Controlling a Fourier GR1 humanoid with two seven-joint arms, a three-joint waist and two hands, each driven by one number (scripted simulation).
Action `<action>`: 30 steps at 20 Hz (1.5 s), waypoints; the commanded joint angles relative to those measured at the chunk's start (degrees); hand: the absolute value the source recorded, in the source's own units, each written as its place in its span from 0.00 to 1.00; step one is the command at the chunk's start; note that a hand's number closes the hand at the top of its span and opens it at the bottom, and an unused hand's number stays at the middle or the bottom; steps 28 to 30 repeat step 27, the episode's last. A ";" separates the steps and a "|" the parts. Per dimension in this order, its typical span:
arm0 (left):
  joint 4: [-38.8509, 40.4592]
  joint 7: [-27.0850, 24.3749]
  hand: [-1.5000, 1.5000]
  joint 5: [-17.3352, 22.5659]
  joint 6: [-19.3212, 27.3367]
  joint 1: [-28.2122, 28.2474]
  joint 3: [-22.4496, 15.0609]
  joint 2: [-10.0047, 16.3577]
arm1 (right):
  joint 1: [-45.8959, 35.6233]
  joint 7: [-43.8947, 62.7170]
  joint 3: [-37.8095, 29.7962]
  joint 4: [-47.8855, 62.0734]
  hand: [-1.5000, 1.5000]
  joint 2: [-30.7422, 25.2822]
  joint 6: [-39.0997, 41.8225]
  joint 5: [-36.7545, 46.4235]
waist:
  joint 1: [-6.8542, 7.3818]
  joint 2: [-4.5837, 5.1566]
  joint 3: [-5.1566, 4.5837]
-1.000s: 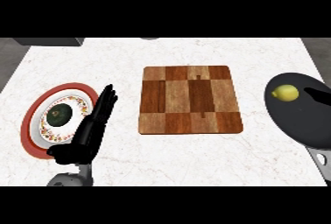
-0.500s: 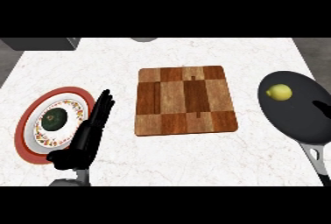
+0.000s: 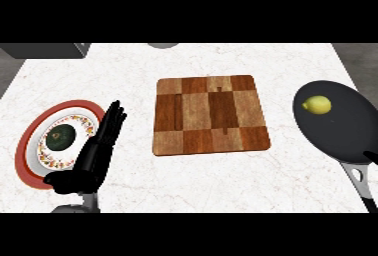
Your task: Pick the lemon from the cutting board and place it in the pan
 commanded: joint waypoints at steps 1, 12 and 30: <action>4.69 -5.70 0.50 -1.91 -0.35 1.30 -0.69 -0.85 | 7.16 2.98 2.01 -12.56 0.00 3.86 -0.26 -2.10 | 0.20 0.12 0.01; -6.82 4.59 0.50 -2.34 0.93 2.57 -2.64 -2.40 | 15.82 6.56 4.56 -22.08 0.00 4.99 -0.85 -0.97 | 0.71 0.16 0.07; 1.51 -1.70 0.50 -2.94 -1.20 0.84 -0.51 -3.03 | 22.20 5.74 6.68 -28.23 0.00 7.85 -7.04 4.34 | 0.46 0.19 0.06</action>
